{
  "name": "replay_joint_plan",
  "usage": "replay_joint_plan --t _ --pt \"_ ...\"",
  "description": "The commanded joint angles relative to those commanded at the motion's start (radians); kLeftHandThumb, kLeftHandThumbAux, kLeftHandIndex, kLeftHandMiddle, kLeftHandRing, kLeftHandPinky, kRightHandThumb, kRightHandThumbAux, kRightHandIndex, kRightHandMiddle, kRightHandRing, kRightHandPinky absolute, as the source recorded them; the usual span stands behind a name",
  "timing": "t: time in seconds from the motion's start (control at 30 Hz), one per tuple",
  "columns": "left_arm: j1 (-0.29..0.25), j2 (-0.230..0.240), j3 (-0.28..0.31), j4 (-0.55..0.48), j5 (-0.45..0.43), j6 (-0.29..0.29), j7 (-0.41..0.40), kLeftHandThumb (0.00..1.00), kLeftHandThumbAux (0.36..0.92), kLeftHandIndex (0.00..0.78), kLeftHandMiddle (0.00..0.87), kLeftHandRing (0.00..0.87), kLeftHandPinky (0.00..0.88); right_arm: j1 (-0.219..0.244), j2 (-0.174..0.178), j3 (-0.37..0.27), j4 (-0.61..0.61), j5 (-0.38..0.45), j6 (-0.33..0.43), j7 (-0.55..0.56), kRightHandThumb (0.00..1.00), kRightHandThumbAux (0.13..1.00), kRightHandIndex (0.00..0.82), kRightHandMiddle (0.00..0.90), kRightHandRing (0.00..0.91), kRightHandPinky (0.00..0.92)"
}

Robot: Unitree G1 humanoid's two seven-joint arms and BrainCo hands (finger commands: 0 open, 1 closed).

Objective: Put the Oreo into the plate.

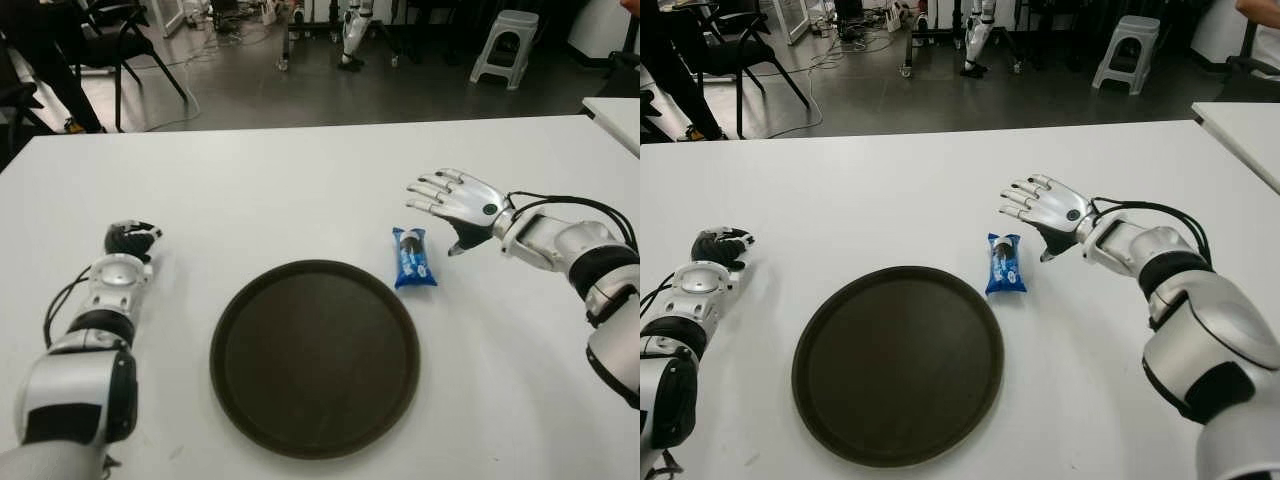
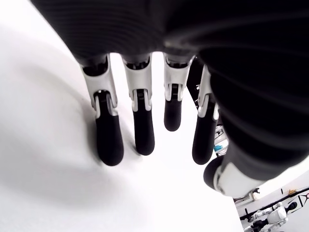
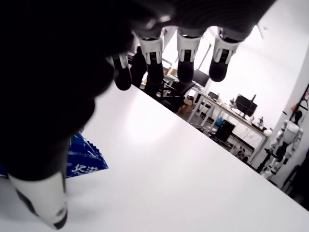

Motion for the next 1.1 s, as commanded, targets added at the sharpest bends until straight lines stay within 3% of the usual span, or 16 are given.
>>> replay_joint_plan --t 0.57,1.1 --pt "-0.002 -0.004 0.014 0.001 -0.009 -0.001 -0.004 0.695 0.708 0.424 0.186 0.121 0.055 -0.030 -0.002 0.072 0.008 -0.075 0.028 -0.051 0.000 0.735 0.000 0.000 0.000 0.000" --pt "0.000 -0.004 0.016 0.001 -0.011 -0.005 -0.004 0.694 0.711 0.422 0.184 0.122 0.062 -0.072 0.006 0.132 0.015 -0.124 -0.003 -0.101 0.000 0.725 0.000 0.000 0.000 0.000"
